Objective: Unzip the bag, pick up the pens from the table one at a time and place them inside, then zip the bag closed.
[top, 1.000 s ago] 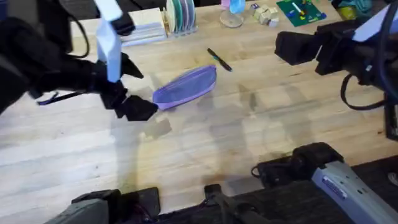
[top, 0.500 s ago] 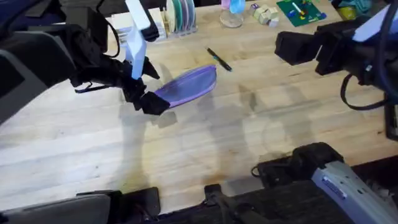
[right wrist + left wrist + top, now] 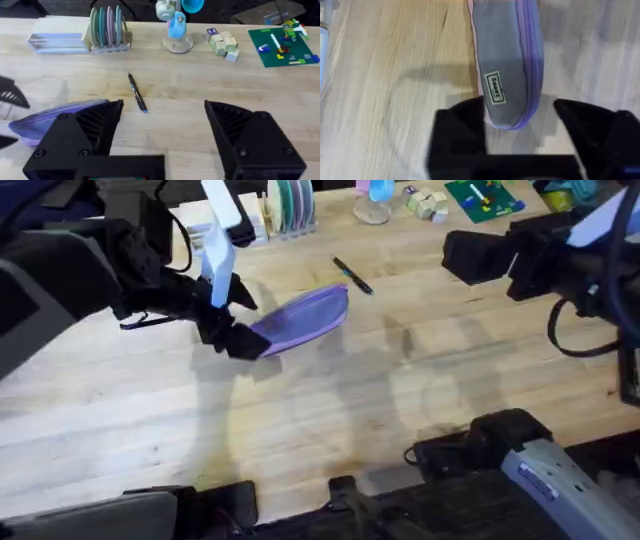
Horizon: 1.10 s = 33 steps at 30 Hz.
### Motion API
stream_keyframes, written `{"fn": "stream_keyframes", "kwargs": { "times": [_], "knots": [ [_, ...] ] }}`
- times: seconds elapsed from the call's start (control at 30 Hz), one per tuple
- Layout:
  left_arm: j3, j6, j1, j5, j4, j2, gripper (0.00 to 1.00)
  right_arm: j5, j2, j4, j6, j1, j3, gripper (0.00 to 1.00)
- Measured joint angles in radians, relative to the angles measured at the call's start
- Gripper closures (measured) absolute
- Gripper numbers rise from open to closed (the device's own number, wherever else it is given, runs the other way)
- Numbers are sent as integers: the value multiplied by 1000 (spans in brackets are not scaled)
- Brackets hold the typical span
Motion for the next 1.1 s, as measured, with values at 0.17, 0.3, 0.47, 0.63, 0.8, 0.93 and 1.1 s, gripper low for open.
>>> {"fn": "stream_keyframes", "kwargs": {
  "times": [0.17, 0.3, 0.47, 0.63, 0.8, 0.93, 1.1],
  "knots": [
    [0, 6, 0, 0, 4, 0, 918, 0, 0, 0, 0, 0, 0, 3],
    [0, 7, -2, 0, 4, 0, 956, 0, 0, 0, 0, 0, 0, 3],
    [0, 7, -2, 0, 4, 0, 956, 0, 0, 0, 0, 0, 0, 3],
    [0, 7, -2, 0, 4, 0, 956, 0, 0, 0, 3, 0, 0, 3],
    [0, 7, -2, 0, 4, 0, 956, 0, 10, 1, 30, 0, 0, 3],
    [0, 7, -2, -1, 4, 0, 956, 0, 40, 1, 38, 0, 0, 3],
    [0, 7, -2, 0, 4, 0, 956, -58, 61, 0, 85, 0, 2, 4]
  ]
}}
